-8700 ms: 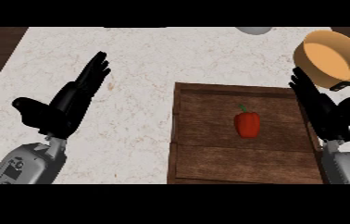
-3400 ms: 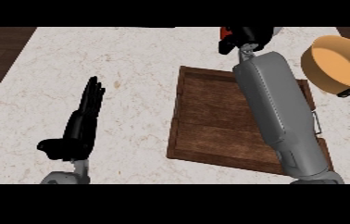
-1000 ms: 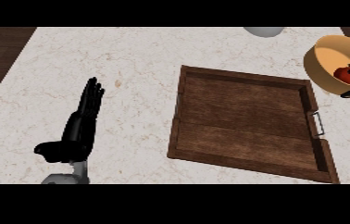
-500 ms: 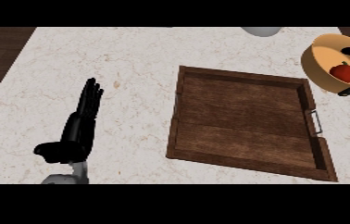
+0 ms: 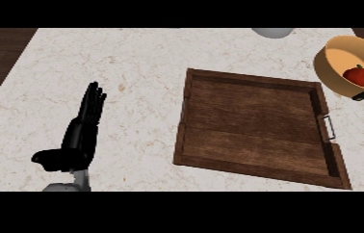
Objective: Pick the bell pepper from the tray and place it in the pot
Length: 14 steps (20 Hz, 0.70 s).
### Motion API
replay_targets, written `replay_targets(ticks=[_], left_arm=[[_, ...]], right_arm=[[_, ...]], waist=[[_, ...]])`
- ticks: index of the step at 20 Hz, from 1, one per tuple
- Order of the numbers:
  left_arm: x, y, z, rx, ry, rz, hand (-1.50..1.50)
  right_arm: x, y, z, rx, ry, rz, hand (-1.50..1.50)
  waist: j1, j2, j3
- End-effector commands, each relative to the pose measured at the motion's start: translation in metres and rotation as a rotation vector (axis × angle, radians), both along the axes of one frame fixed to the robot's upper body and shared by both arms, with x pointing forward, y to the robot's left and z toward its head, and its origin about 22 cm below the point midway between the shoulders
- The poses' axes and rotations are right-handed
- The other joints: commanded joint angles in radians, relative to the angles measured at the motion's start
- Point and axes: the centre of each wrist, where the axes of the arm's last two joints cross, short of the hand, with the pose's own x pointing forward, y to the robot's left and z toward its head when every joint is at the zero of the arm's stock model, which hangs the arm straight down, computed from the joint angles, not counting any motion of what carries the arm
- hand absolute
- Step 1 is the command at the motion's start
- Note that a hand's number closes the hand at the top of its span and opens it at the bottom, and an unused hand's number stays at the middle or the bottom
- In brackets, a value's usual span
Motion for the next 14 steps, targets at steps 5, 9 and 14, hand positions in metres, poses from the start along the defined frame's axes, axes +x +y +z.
replay_targets(ticks=[5,9,14], left_arm=[[0.000,-0.007,-0.007,-0.020,-0.008,0.006,0.00],[0.006,0.004,0.003,0.001,0.006,0.005,0.00],[0.007,-0.013,-0.001,0.003,-0.003,-0.010,0.00]], right_arm=[[-0.048,-0.047,-0.007,-0.010,-0.125,-0.063,-1.50],[-0.066,-0.064,-0.002,0.000,-0.137,-0.029,-1.50],[-0.104,-0.086,-0.018,-0.030,-0.154,-0.060,-1.50]], waist=[[0.001,0.001,0.000],[-0.003,-0.002,0.000],[-0.006,0.000,0.001]])
